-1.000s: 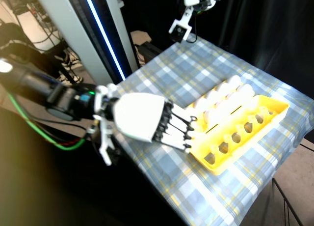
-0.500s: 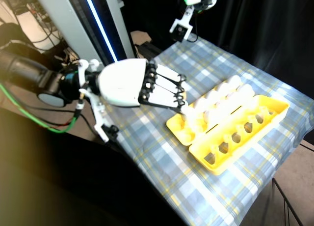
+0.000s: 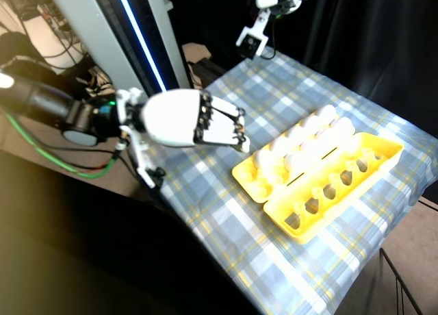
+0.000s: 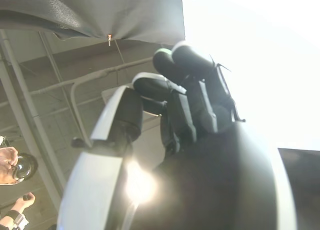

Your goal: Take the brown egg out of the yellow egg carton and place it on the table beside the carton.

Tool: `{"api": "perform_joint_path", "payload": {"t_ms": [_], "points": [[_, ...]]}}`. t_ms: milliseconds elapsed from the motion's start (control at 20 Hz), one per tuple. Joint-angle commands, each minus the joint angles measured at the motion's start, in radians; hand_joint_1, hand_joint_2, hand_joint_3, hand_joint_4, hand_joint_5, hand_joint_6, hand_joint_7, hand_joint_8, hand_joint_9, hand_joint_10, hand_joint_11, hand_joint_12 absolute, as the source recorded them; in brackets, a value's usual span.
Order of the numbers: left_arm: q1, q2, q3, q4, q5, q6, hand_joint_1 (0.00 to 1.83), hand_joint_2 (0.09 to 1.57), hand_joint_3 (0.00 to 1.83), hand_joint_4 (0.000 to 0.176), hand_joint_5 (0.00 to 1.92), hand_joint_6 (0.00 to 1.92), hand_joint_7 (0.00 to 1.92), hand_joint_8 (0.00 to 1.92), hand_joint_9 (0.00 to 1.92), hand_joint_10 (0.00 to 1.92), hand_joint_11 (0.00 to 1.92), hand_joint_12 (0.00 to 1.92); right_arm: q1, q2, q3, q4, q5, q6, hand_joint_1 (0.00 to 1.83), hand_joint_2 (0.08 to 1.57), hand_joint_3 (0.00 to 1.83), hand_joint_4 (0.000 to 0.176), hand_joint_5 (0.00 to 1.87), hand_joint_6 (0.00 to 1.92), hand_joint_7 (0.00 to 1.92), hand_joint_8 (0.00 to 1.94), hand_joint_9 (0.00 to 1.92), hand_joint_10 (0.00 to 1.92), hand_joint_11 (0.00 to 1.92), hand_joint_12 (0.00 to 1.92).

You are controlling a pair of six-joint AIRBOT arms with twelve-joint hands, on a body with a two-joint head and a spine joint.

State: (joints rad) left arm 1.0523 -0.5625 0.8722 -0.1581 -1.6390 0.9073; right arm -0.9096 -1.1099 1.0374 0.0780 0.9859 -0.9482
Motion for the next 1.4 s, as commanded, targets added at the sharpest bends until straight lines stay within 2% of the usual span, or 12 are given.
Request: {"api": "perform_joint_path", "payload": {"t_ms": [0, 50, 100, 150, 200, 550, 700, 850, 1050, 1150, 1250, 1350], "points": [[-0.017, -0.004, -0.009, 0.033, -0.096, -0.012, 1.00, 1.42, 0.00, 0.000, 0.40, 1.70, 0.54, 1.79, 0.34, 1.51, 0.27, 1.92, 0.008, -0.002, 0.002, 0.003, 0.113, -0.022, 1.13, 1.14, 0.00, 0.000, 0.91, 1.08, 0.99, 0.36, 0.86, 0.02, 0.10, 1.01], [-0.017, -0.004, -0.009, 0.033, -0.096, -0.012, 0.99, 1.43, 0.00, 0.000, 0.39, 1.71, 0.52, 1.81, 0.31, 1.56, 0.29, 1.92, 0.008, -0.002, 0.001, 0.011, 0.108, -0.037, 1.08, 1.15, 0.00, 0.000, 0.91, 1.08, 1.00, 0.12, 0.81, 0.00, 0.10, 0.96], [-0.017, -0.004, -0.009, 0.033, -0.096, -0.012, 0.99, 1.43, 0.00, 0.000, 0.40, 1.71, 0.51, 1.83, 0.29, 1.58, 0.28, 1.92, 0.008, -0.003, 0.001, 0.015, 0.105, -0.043, 1.00, 1.09, 0.00, 0.000, 0.82, 0.41, 0.99, 0.04, 0.78, 0.00, 0.10, 0.94], [-0.017, -0.004, -0.009, 0.033, -0.096, -0.012, 0.99, 1.43, 0.00, 0.000, 0.39, 1.71, 0.51, 1.83, 0.30, 1.57, 0.27, 1.92, 0.007, -0.003, 0.001, 0.017, 0.105, -0.044, 0.93, 1.06, 0.00, 0.000, 0.82, 0.13, 0.95, 0.01, 0.74, 0.00, 0.08, 0.92], [-0.016, -0.004, -0.009, 0.033, -0.096, -0.012, 1.01, 1.43, 0.00, 0.000, 0.40, 1.70, 0.53, 1.80, 0.31, 1.58, 0.28, 1.92, 0.007, -0.003, 0.001, 0.019, 0.104, -0.044, 0.90, 1.05, 0.00, 0.000, 0.80, 0.04, 0.90, 0.00, 0.70, 0.00, 0.07, 0.91], [-0.016, -0.003, -0.009, 0.033, -0.096, -0.013, 1.00, 1.43, 0.00, 0.003, 0.41, 1.72, 0.52, 1.79, 0.29, 1.59, 0.27, 1.92, 0.008, 0.007, 0.001, 0.033, 0.118, -0.048, 0.80, 0.98, 0.00, 0.000, 0.64, 0.00, 0.71, 0.00, 0.58, 0.00, 0.03, 0.90], [-0.016, -0.003, -0.009, 0.033, -0.096, -0.013, 0.99, 1.44, 0.00, 0.000, 0.37, 1.75, 0.53, 1.80, 0.30, 1.55, 0.26, 1.92, 0.008, 0.036, -0.014, 0.040, 0.160, -0.048, 0.66, 0.99, 0.00, 0.000, 0.56, 0.00, 0.65, 0.00, 0.51, 0.00, 0.01, 0.90], [-0.016, -0.003, -0.009, 0.033, -0.096, -0.012, 0.99, 1.44, 0.00, 0.000, 0.36, 1.74, 0.53, 1.82, 0.31, 1.55, 0.28, 1.92, 0.002, 0.093, -0.042, 0.060, 0.243, -0.052, 0.55, 0.99, 0.00, 0.000, 0.53, 0.00, 0.62, 0.00, 0.49, 0.00, 0.06, 0.86], [-0.016, -0.003, -0.009, 0.032, -0.096, -0.012, 1.01, 1.42, 0.00, 0.000, 0.40, 1.69, 0.55, 1.78, 0.33, 1.56, 0.31, 1.92, -0.070, 0.198, -0.116, 0.138, 0.428, -0.100, 0.23, 1.01, 0.00, 0.000, 0.33, 0.00, 0.48, 0.00, 0.40, 0.00, 0.04, 0.76], [-0.016, -0.003, -0.009, 0.032, -0.096, -0.011, 1.01, 1.41, 0.00, 0.000, 0.41, 1.69, 0.55, 1.75, 0.32, 1.51, 0.25, 1.92, -0.142, 0.238, -0.157, 0.170, 0.527, -0.103, 0.03, 1.05, 0.01, 0.023, 0.27, 0.00, 0.42, 0.00, 0.34, 0.00, 0.01, 0.73], [-0.016, -0.003, -0.009, 0.032, -0.096, -0.011, 1.02, 1.40, 0.00, 0.000, 0.43, 1.68, 0.56, 1.72, 0.39, 1.54, 0.33, 1.92, -0.198, 0.255, -0.186, 0.191, 0.592, -0.103, 0.00, 1.00, 0.00, 0.081, 0.19, 0.00, 0.25, 0.00, 0.25, 0.00, 0.00, 0.68], [-0.016, -0.004, -0.009, 0.032, -0.096, -0.012, 1.01, 1.41, 0.00, 0.002, 0.43, 1.70, 0.56, 1.72, 0.39, 1.50, 0.30, 1.92, -0.275, 0.258, -0.216, 0.236, 0.679, -0.104, 0.00, 1.01, 0.00, 0.071, 0.14, 0.00, 0.18, 0.00, 0.17, 0.00, 0.00, 0.52]]}}
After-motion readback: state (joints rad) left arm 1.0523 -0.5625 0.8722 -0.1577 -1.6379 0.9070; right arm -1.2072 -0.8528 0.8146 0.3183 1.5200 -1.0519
